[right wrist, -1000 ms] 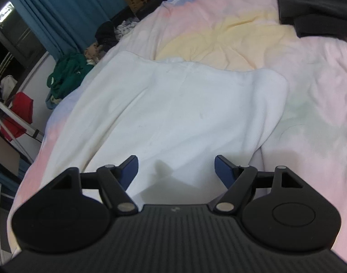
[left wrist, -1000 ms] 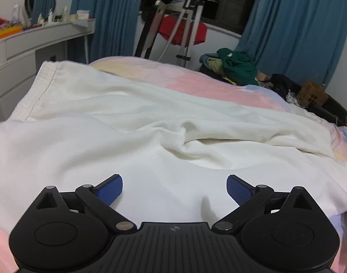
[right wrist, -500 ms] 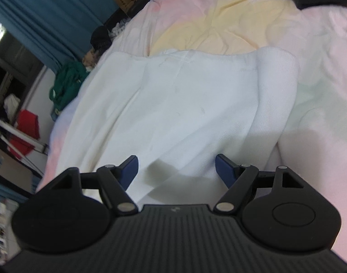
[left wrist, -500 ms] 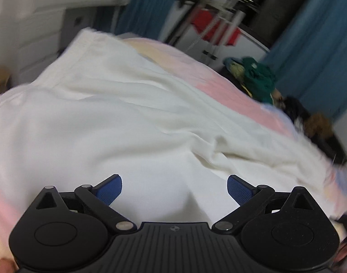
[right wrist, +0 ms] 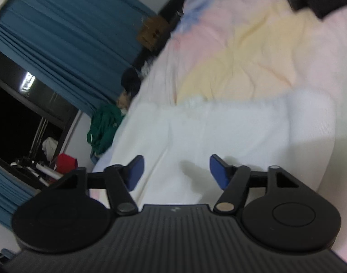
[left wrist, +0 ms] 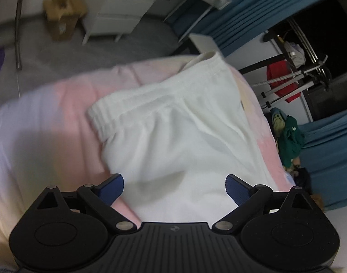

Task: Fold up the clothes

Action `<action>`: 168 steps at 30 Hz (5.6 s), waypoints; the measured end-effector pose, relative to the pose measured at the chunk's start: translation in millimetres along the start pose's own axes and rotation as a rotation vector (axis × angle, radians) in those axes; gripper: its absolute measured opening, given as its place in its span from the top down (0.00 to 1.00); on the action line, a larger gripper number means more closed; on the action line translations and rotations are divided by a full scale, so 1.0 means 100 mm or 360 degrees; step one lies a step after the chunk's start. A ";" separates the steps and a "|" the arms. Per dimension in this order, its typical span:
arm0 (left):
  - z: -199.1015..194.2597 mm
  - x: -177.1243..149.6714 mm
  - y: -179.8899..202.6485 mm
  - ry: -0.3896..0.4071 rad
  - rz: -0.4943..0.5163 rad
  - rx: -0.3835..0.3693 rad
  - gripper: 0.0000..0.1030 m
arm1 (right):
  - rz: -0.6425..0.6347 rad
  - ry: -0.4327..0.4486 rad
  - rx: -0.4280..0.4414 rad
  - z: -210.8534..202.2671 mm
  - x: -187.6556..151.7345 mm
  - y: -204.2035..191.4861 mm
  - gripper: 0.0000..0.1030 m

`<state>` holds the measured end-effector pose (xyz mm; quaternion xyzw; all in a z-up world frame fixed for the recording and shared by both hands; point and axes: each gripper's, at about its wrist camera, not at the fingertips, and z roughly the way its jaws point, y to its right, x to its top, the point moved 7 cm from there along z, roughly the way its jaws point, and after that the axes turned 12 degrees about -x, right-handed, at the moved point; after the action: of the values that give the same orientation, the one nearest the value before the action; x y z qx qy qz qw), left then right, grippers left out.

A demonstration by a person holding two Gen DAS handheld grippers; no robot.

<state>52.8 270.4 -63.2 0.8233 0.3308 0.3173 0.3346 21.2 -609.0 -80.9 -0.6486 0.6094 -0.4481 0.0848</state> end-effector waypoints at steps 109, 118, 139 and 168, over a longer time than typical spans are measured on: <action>2.55 1.92 1.13 -0.0083 -0.0088 -0.0184 0.93 | -0.0480 0.0413 -0.0322 1.11 0.67 -1.86 0.95; 3.31 2.01 1.02 -0.0111 0.0088 -0.0182 0.88 | -0.0870 0.0416 -0.0546 2.24 0.22 -2.03 0.94; 1.42 0.85 0.67 0.0028 0.0023 -0.0436 0.27 | 0.0018 -0.0304 0.0201 0.46 -0.36 -0.63 0.31; 2.07 1.08 0.63 0.0377 -0.0017 -0.0512 0.88 | 0.0175 -0.0209 0.0334 1.61 -0.54 -0.92 0.73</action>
<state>290.3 246.4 -101.2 0.7145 0.3172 0.4589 0.4223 205.0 -610.6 -140.4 -0.6297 0.5870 -0.4606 0.2164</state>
